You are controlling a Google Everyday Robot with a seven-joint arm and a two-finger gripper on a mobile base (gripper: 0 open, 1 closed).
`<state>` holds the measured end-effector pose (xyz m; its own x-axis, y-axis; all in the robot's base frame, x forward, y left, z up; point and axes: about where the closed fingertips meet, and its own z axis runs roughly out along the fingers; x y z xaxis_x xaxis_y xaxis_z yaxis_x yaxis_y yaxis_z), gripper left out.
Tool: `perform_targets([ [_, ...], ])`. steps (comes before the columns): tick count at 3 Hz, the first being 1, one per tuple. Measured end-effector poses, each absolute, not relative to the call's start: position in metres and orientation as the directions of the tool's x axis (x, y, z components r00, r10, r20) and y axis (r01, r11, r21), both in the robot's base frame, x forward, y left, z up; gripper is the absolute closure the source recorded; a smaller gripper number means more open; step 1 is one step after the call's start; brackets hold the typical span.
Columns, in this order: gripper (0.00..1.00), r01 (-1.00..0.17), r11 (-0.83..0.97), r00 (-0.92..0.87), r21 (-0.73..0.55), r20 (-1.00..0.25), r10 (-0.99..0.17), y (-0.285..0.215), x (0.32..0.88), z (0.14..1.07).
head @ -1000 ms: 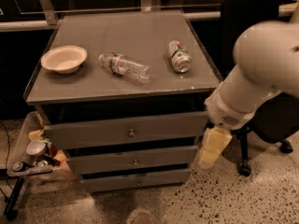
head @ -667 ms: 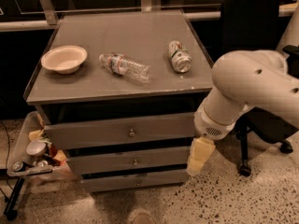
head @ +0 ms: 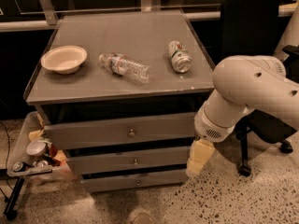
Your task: Open middle drawer
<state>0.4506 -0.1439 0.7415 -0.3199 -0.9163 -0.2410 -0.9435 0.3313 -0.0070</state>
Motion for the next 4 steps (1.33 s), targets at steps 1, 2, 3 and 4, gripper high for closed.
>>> perform_targets([
  [1,0.00,-0.936,0.345,-0.352,0.073,-0.274,-0.895,-0.127,0.445,0.687],
  [2,0.00,-0.924,0.371,-0.381,0.097,-0.323,-0.866,-0.111,0.457,0.631],
  [3,0.00,-0.911,0.403,-0.405,0.085,-0.371,-0.836,-0.103,0.478,0.586],
  [4,0.00,-0.911,0.403,-0.405,0.085,-0.371,-0.836,-0.102,0.478,0.586],
])
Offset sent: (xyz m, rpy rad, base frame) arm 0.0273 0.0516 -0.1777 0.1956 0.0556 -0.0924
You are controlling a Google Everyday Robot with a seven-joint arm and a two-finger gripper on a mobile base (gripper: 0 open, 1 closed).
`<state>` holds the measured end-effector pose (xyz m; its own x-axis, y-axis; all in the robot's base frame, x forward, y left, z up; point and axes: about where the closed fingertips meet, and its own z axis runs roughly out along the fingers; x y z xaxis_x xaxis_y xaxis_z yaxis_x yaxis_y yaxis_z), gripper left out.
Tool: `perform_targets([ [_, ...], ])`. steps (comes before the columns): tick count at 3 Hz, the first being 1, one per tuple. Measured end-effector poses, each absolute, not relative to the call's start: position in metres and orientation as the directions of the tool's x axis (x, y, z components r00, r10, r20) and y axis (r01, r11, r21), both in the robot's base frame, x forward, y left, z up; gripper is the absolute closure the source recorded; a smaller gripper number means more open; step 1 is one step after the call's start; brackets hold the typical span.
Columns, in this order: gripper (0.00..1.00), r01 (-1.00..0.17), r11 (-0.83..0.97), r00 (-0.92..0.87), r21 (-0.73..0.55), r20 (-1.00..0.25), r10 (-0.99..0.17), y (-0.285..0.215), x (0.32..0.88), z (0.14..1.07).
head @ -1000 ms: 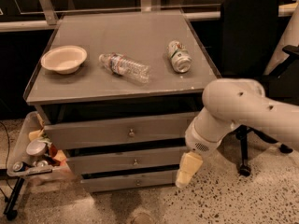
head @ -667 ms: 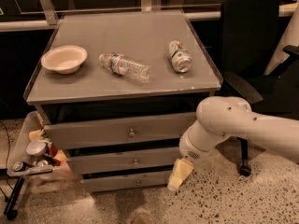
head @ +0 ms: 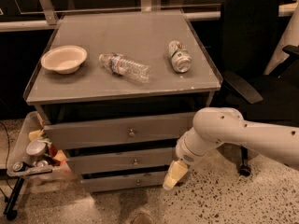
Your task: Open middle drawer
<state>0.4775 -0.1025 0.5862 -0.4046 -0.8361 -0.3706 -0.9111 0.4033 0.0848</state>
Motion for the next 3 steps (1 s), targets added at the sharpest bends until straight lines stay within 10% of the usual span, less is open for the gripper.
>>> perform_targets([
  [3,0.00,-0.910,0.405,-0.407,0.090,-0.386,-0.828,-0.095,0.508,0.482],
])
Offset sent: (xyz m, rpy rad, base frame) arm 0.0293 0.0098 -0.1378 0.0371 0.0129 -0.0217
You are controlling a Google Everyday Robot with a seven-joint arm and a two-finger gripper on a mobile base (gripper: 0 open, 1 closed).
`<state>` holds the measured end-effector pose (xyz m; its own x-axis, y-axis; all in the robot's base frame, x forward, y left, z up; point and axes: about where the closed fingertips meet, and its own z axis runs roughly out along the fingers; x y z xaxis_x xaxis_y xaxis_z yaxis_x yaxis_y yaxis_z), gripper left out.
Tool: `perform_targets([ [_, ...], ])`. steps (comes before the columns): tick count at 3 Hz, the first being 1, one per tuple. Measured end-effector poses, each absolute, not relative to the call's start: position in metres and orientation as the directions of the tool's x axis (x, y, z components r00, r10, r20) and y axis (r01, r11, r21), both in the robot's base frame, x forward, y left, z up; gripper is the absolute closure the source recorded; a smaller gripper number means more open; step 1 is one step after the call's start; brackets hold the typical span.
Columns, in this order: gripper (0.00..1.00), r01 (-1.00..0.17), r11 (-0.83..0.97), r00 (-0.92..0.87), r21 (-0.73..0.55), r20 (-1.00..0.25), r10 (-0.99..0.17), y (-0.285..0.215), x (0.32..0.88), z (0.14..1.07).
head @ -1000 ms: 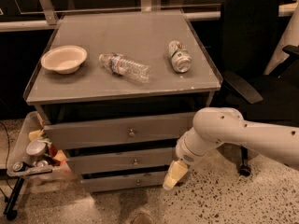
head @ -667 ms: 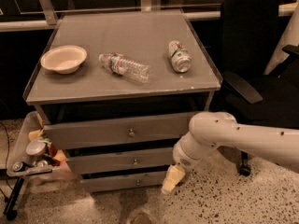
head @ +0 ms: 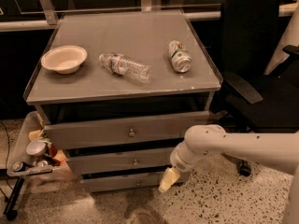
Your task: Open middle drawer
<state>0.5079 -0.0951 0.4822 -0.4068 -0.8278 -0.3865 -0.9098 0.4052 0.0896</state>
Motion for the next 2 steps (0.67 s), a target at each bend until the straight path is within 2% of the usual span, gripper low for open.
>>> perform_targets([
  [2,0.00,-0.907,0.421,-0.392,0.017,-0.399,-0.829,-0.107,0.551,0.460],
])
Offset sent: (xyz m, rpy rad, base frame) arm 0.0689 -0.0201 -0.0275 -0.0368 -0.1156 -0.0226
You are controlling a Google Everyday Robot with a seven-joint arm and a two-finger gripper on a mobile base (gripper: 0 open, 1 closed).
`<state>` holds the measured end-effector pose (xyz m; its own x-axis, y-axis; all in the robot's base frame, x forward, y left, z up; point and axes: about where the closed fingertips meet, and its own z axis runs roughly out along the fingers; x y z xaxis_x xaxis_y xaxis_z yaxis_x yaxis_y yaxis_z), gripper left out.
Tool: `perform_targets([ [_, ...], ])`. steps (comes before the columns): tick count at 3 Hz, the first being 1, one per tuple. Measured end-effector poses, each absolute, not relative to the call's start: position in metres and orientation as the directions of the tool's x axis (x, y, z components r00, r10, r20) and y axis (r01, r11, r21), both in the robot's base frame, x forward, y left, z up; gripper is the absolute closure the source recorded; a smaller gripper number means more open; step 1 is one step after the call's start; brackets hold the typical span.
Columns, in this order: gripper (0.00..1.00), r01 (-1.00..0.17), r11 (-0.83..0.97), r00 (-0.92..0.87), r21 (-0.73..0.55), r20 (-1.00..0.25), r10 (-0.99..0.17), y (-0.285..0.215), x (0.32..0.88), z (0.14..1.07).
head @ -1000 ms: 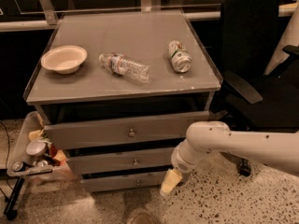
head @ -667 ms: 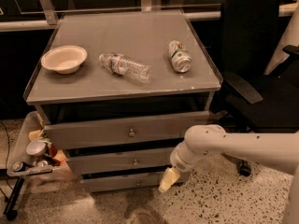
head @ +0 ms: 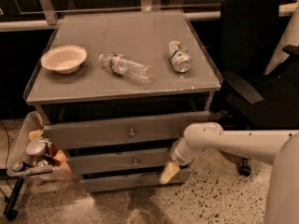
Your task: Open middle drawer
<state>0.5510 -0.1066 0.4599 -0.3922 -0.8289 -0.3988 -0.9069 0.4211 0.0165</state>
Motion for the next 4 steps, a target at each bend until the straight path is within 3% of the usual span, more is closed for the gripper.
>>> perform_targets([
  [4,0.00,-0.916,0.398,-0.378,0.045,-0.428,-0.821,-0.103,0.585,0.425],
])
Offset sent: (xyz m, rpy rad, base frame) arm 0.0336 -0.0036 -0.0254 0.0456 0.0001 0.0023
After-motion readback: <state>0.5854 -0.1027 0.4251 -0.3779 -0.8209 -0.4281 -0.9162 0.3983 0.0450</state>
